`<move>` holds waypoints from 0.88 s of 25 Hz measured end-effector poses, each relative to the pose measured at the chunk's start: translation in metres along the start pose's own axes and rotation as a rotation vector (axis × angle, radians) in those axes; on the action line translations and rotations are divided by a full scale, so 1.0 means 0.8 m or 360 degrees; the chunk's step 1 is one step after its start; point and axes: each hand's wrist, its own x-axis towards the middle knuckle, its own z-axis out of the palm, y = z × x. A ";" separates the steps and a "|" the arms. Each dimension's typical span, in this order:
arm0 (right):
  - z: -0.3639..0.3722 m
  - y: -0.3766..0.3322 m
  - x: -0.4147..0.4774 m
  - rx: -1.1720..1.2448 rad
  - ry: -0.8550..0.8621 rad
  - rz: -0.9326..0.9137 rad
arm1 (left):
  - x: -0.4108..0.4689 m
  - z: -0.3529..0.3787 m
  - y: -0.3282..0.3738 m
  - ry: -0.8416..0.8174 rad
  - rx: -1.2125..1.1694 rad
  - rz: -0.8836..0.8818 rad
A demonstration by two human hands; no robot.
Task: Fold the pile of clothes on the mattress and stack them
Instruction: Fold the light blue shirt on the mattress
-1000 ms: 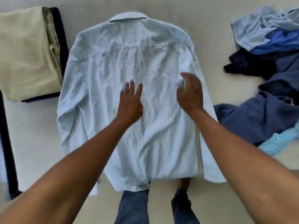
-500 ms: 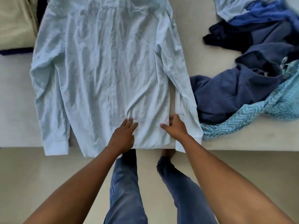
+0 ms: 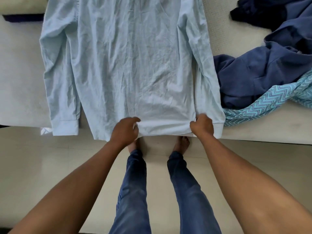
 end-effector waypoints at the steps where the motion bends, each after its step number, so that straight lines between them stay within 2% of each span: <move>1: 0.002 -0.009 -0.010 -0.0081 0.0087 0.0037 | 0.003 -0.015 -0.008 0.0242 -0.0042 -0.0140; 3: 0.012 -0.031 -0.036 -0.0221 0.0293 -0.0001 | 0.010 -0.048 -0.028 0.0713 -0.0171 -0.0544; 4: 0.024 -0.045 -0.048 -0.0271 0.0386 -0.0104 | 0.013 -0.065 -0.045 0.0858 -0.0275 -0.0761; 5: 0.038 -0.056 -0.058 -0.0273 0.0452 -0.0255 | 0.020 -0.080 -0.066 0.0916 -0.0397 -0.0973; 7: 0.071 -0.080 -0.076 -0.0123 0.0391 -0.0644 | 0.033 -0.099 -0.114 0.0806 -0.0706 -0.1228; 9: 0.104 -0.110 -0.095 -0.0050 0.0169 -0.0978 | 0.040 -0.107 -0.146 0.0596 -0.0901 -0.1200; 12: 0.147 -0.158 -0.118 -0.0109 0.0066 -0.1265 | 0.041 -0.107 -0.159 0.0418 -0.0858 -0.0950; 15: 0.172 -0.203 -0.133 -0.0037 -0.0031 -0.1251 | 0.035 -0.110 -0.174 0.0576 -0.1244 -0.0956; 18: 0.185 -0.235 -0.135 -0.0117 -0.0079 -0.1271 | 0.029 -0.111 -0.201 0.0368 -0.1823 -0.1022; 20: 0.188 -0.247 -0.132 -0.0160 -0.0128 -0.1274 | 0.023 -0.112 -0.209 0.0184 -0.1961 -0.0979; 22: 0.193 -0.255 -0.129 -0.0184 -0.0161 -0.1244 | 0.016 -0.110 -0.219 0.0227 -0.1887 -0.0952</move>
